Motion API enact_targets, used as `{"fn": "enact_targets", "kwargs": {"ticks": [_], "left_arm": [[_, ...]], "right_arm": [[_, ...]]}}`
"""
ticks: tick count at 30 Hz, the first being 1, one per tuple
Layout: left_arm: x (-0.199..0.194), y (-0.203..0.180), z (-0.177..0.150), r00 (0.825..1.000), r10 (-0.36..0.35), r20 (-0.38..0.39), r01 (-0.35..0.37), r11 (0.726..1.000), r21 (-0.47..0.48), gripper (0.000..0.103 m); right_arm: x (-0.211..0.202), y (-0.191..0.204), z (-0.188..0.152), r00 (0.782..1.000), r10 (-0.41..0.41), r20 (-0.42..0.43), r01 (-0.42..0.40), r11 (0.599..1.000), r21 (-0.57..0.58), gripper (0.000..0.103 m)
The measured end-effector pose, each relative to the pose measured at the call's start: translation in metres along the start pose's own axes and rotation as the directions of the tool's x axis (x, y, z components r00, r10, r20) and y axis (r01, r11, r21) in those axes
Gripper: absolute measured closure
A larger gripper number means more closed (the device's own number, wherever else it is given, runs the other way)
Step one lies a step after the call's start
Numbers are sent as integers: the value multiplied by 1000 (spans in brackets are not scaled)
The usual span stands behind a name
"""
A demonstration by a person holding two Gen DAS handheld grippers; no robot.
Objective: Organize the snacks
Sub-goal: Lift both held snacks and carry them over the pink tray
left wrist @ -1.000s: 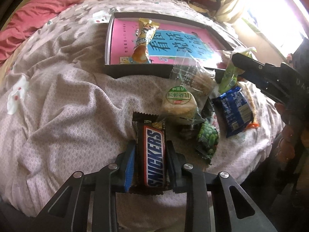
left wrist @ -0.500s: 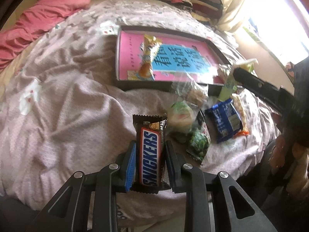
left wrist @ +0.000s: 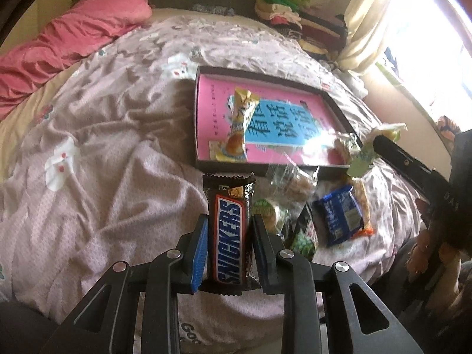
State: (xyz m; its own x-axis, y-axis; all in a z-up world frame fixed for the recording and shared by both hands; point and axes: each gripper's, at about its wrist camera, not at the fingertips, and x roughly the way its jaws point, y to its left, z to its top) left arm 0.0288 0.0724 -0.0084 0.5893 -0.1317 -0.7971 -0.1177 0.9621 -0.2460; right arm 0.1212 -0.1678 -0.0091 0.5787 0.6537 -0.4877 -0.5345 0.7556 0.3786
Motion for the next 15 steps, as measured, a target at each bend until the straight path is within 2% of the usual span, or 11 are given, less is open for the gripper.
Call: {"fn": "enact_targets", "kwargs": {"ticks": [15], "left_arm": [[-13,-23,35,995,-25,93,23,1000,18,74]], "right_arm": [[-9,-8,11,998,-29,50,30,999,-15,65]]}}
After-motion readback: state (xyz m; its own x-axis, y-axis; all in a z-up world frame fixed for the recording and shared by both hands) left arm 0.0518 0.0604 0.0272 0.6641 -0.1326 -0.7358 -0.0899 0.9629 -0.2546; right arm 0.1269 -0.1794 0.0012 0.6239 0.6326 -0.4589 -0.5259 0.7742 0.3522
